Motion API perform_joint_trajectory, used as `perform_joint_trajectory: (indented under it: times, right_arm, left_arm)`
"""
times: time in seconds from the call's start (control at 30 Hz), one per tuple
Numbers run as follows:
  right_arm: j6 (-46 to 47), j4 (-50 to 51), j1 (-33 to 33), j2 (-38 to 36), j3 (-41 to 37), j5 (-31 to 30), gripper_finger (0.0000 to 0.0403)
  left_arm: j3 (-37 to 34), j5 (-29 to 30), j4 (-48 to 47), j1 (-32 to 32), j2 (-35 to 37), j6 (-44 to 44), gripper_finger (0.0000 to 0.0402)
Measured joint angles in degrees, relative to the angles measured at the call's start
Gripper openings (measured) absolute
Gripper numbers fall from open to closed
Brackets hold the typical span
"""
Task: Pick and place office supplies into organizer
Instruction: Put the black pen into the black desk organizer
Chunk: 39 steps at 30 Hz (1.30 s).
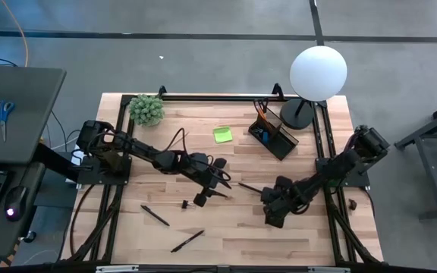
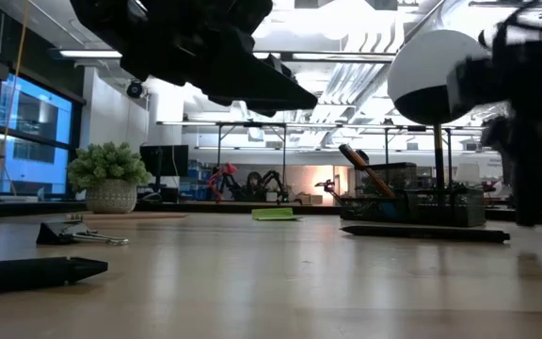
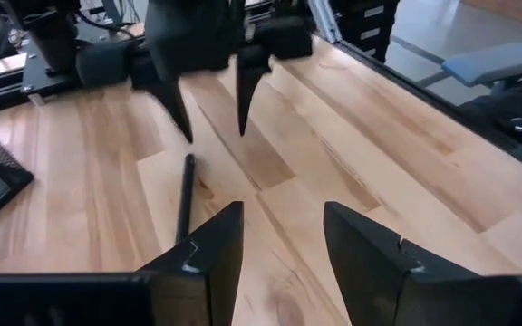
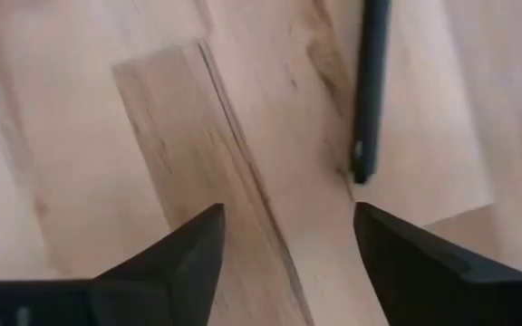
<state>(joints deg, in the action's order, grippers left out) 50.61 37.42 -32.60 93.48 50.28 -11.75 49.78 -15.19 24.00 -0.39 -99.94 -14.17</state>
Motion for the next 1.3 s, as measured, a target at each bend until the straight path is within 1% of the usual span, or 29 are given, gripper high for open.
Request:
perform_joint_trajectory:
  times: [0.07, 0.2, 0.3, 0.43, 0.57, 0.8, 0.93, 1.0, 1.07, 1.13, 1.17, 1.27, 1.3]
  right_arm:
    - [-0.77, 1.70, 0.00, -1.03, 1.33, -2.83, 0.0218]
    - [-3.00, 1.56, -0.05, -1.98, 1.34, -9.39, 0.0186]
    - [-3.15, 1.40, -0.02, -0.35, 1.31, -11.72, 0.0166]
    - [-4.47, 1.33, -0.07, 3.09, 1.29, -10.65, 0.0144]
    - [-4.84, 1.74, -0.07, 4.88, 1.29, -9.97, 0.0124]
    - [-6.10, 0.97, 0.11, 5.22, 1.31, -9.21, 0.0090]
    - [-7.16, 0.31, 1.40, 5.22, 1.31, -8.12, 0.0071]
    - [-7.60, -1.83, 2.28, 5.18, 0.56, -7.75, 0.0060]
    - [-7.67, -5.38, 3.27, 4.90, -1.36, -5.97, 0.0048]
    - [-7.63, -9.01, 4.16, 4.74, -3.50, -3.62, 0.0038]
    - [-7.53, -9.84, 4.28, 4.70, -4.12, -3.40, 0.0034]
    - [-7.34, -9.61, 4.21, 4.69, -4.70, -3.28, 0.0024]
    - [-7.41, -9.53, 4.00, 4.69, -4.71, -3.33, 0.0022]
  left_arm:
    - [0.00, 0.62, -0.05, -0.01, 0.00, -0.02, 0.0140]
    - [0.00, 1.88, -0.10, 0.01, 0.00, 0.00, 0.0138]
    - [0.00, 2.39, -0.37, 0.00, 0.00, 0.54, 0.0138]
    - [0.00, 3.39, -1.08, -0.01, 0.00, 0.72, 0.0135]
    - [0.00, 4.77, -1.53, 0.01, 0.00, 0.75, 0.0131]
    - [0.00, 4.97, -1.50, 0.01, 0.00, 0.76, 0.0129]
    - [0.00, 4.97, -1.51, 0.01, 0.00, 0.78, 0.0127]
    - [0.00, 4.97, -1.59, 0.01, 0.00, 0.76, 0.0127]
    - [0.00, 5.25, -2.50, 0.01, 0.02, 0.79, 0.0126]
    - [0.00, 6.57, -4.24, -0.01, 0.02, 0.75, 0.0126]
    - [0.00, 7.66, -5.09, 0.00, 0.02, 0.69, 0.0126]
    - [0.00, 10.63, -5.97, -0.01, 0.02, 0.56, 0.0126]
    - [0.00, 10.81, -5.83, -0.01, 0.02, 0.55, 0.0126]
